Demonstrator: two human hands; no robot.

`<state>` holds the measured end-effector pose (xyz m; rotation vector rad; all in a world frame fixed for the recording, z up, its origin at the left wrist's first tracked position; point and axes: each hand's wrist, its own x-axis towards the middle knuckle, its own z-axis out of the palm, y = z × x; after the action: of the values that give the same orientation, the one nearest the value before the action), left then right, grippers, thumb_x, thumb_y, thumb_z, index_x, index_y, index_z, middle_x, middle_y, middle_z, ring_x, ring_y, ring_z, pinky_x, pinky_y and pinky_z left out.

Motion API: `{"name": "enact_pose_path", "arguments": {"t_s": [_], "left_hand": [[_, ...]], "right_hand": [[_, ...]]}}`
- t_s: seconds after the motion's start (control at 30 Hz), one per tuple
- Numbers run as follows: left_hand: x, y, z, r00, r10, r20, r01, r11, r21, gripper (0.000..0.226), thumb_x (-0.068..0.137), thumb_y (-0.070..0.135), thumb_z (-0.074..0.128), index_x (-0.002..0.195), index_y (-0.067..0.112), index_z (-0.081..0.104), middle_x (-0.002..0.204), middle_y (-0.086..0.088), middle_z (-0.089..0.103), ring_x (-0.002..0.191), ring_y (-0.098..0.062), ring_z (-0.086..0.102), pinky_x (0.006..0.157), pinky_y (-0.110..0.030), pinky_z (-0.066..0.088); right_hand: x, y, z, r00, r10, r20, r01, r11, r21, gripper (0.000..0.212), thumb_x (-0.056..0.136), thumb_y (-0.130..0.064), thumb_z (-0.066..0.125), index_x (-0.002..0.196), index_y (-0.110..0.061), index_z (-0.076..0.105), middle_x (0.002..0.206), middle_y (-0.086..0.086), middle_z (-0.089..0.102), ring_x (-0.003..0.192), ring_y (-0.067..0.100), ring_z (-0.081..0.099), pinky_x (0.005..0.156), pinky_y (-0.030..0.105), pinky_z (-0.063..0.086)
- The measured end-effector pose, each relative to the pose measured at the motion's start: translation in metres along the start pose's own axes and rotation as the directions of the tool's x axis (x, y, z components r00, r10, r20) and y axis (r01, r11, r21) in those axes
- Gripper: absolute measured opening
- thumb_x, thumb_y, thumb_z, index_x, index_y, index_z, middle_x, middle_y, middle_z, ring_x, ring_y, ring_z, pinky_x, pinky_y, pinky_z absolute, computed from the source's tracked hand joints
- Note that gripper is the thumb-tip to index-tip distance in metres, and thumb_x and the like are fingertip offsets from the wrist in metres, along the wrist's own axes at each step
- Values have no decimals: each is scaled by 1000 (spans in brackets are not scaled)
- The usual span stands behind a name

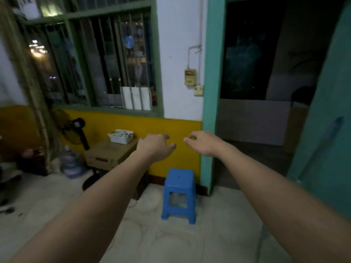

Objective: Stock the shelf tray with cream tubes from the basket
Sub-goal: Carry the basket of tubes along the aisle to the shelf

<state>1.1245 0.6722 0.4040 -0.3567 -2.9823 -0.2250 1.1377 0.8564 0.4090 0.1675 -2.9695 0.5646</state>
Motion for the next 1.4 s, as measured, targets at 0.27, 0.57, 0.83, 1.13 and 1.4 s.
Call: {"name": "enact_pose_path", "arguments": {"t_s": [0.27, 0.57, 0.83, 1.13, 1.4], "left_hand": [[101, -172, 23, 956, -294, 11, 294, 954, -60, 61, 85, 67, 33, 137, 36, 44, 138, -6, 52, 121, -32, 49, 95, -46, 42], [245, -356, 30, 928, -371, 44, 373, 919, -124, 68, 84, 73, 29, 143, 39, 38, 146, -4, 45, 128, -31, 44, 99, -48, 42], [356, -467, 26, 934, -358, 2, 357, 929, -93, 66, 89, 69, 32, 143, 33, 38, 145, -6, 45, 131, -33, 40, 99, -50, 40], [491, -579, 78, 891, -448, 76, 455, 880, -141, 71, 88, 70, 36, 145, 28, 37, 150, -5, 41, 132, -32, 42, 106, -52, 39], [632, -664, 94, 879, -467, 96, 475, 874, -101, 63, 92, 65, 39, 143, 27, 40, 134, -7, 55, 105, -28, 59, 90, -44, 52]], "right_hand": [[185, -88, 85, 976, -192, 106, 200, 977, -68, 56, 93, -61, 40, 132, -24, 54, 141, 6, 53, 126, 28, 50, 99, 41, 45], [370, -186, 156, 966, -188, 178, 203, 976, -74, 57, 93, -61, 40, 135, -25, 52, 143, 3, 50, 124, 25, 50, 94, 37, 47], [510, -248, 188, 962, -185, 200, 208, 972, -105, 56, 94, -61, 40, 137, -26, 49, 142, 3, 49, 122, 26, 50, 95, 42, 48], [685, -271, 262, 938, -230, 258, 216, 973, 79, 63, 96, -59, 39, 146, -20, 40, 154, 4, 37, 137, 27, 39, 108, 42, 38], [849, -290, 325, 930, -188, 315, 137, 975, 177, 68, 97, -60, 38, 152, -22, 29, 160, 2, 24, 143, 28, 29, 114, 46, 31]]}}
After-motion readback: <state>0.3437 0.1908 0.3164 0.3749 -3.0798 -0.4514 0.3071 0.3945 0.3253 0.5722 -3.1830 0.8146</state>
